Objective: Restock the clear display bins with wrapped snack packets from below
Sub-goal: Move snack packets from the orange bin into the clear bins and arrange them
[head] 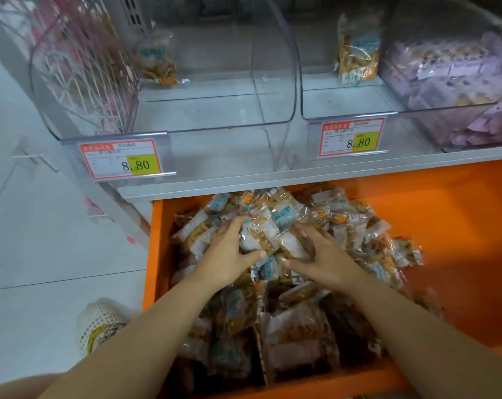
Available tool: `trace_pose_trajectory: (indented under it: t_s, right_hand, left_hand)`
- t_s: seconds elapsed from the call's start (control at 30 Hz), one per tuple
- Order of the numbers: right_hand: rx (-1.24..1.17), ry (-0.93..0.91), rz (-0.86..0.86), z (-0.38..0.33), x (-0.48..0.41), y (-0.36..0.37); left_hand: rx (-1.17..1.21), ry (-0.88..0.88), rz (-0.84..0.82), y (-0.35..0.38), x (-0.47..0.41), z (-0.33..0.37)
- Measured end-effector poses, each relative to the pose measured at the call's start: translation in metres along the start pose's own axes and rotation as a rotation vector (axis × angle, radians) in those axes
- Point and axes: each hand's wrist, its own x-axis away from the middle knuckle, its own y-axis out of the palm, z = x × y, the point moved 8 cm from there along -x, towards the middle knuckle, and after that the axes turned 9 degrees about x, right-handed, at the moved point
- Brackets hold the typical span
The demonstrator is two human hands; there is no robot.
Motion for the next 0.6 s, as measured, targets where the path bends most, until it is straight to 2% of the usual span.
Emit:
trace_pose_trajectory:
  t_s: [0.17, 0.3, 0.37, 0.47, 0.6]
  right_hand:
    - [-0.123, 0.047, -0.124, -0.002, 0.005, 0.009]
    - [-0.249, 0.109, -0.089, 0.009, 0.002, 0.005]
    - [-0.234, 0.171, -0.085, 0.019, 0.001, 0.004]
    - [-0.194, 0.253, -0.175, 0.034, 0.0, 0.009]
    - [-0.115, 0.236, -0.27, 0.033, 0.001, 0.012]
  left_hand:
    - [-0.034, 0.034, -0.037, 0.009, 0.003, 0.004]
    - [-0.022, 0.02, -0.036, 0.006, 0.006, 0.003]
    - [-0.018, 0.02, -0.022, 0.004, 0.007, 0.003]
    - [-0.018, 0.024, 0.02, 0.0, 0.009, 0.004]
    - [0.003, 0.027, 0.052, -0.004, 0.012, 0.007]
